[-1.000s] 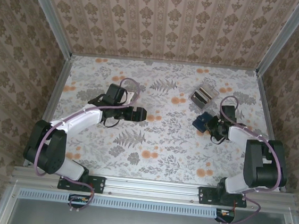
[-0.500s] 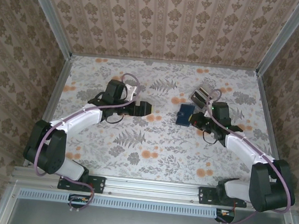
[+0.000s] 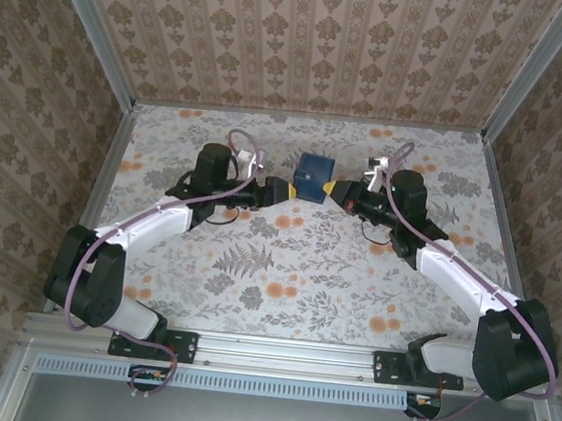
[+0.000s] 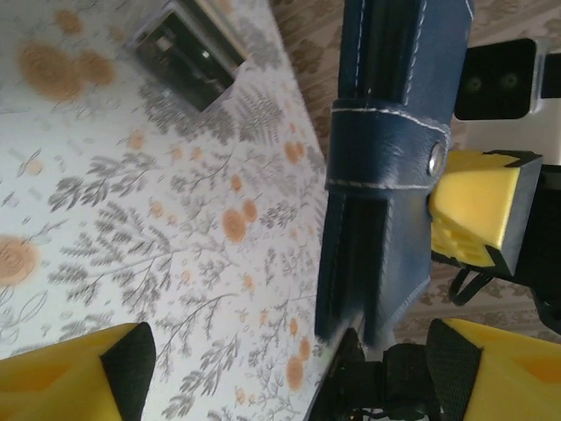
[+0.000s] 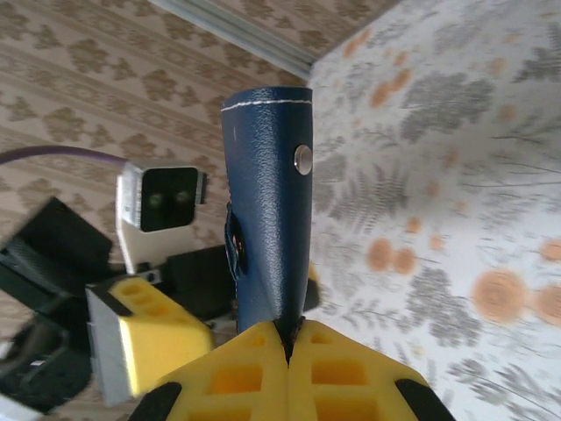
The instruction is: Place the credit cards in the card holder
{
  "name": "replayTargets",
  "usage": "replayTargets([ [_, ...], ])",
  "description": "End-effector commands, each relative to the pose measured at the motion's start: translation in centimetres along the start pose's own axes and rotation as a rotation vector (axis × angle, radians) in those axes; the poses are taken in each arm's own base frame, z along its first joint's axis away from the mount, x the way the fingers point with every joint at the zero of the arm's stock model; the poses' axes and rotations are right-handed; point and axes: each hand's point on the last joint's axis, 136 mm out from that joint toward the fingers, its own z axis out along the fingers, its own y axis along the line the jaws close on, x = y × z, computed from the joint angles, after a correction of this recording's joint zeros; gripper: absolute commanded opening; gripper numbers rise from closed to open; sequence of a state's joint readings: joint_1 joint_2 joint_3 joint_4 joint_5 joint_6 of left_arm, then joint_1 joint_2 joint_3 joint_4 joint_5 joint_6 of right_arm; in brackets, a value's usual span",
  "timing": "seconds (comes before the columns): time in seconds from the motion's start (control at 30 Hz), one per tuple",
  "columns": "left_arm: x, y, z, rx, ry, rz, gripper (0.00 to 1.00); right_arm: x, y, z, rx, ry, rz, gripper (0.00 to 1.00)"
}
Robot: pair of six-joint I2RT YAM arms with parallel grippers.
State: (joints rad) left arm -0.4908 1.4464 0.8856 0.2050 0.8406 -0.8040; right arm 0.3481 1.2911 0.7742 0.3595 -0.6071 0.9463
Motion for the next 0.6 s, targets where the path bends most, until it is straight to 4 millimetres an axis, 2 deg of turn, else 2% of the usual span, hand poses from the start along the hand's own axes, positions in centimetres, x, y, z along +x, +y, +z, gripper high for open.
replayTargets([
  [0.0, -0.6, -2.1, 0.0, 0.103, -0.029, -0.024, 0.77, -0.8, 3.3, 1.4, -0.134, -0.007, 0.058, 0.00],
  [0.13, -1.0, -3.0, 0.0, 0.131, -0.030, -0.022, 0.59, -0.5, 3.9, 2.7, -0.177, -0.012, 0.105, 0.00],
  [0.27, -1.5, -3.1, -0.2, 0.141, -0.046, -0.019, 0.24, 0.2, 3.4, 3.6, -0.175, 0.016, 0.131, 0.00],
  [0.3, -1.6, -3.3, -0.4, 0.153, -0.044, -0.007, 0.15, 0.5, 2.9, 3.6, -0.155, 0.019, 0.126, 0.04],
  [0.33, -1.6, -3.4, -0.5, 0.159, -0.038, 0.005, 0.09, 0.7, 2.2, 3.5, -0.130, 0.027, 0.116, 0.15],
  [0.37, -1.4, -3.4, -0.6, 0.156, -0.025, 0.023, 0.05, 0.9, 1.6, 3.4, -0.102, 0.042, 0.096, 0.30],
  [0.4, -1.1, -3.2, -0.6, 0.145, -0.005, 0.049, 0.02, 1.0, 1.1, 3.0, -0.077, 0.058, 0.060, 0.38],
  [0.47, 0.1, -2.7, -0.6, 0.109, 0.077, 0.109, 0.00, 1.2, -0.6, 1.9, 0.008, 0.105, -0.038, 0.48],
  [0.57, 1.9, -1.7, -1.1, 0.018, 0.211, 0.208, 0.00, 2.1, -2.2, 0.1, 0.112, 0.236, -0.413, 0.54],
])
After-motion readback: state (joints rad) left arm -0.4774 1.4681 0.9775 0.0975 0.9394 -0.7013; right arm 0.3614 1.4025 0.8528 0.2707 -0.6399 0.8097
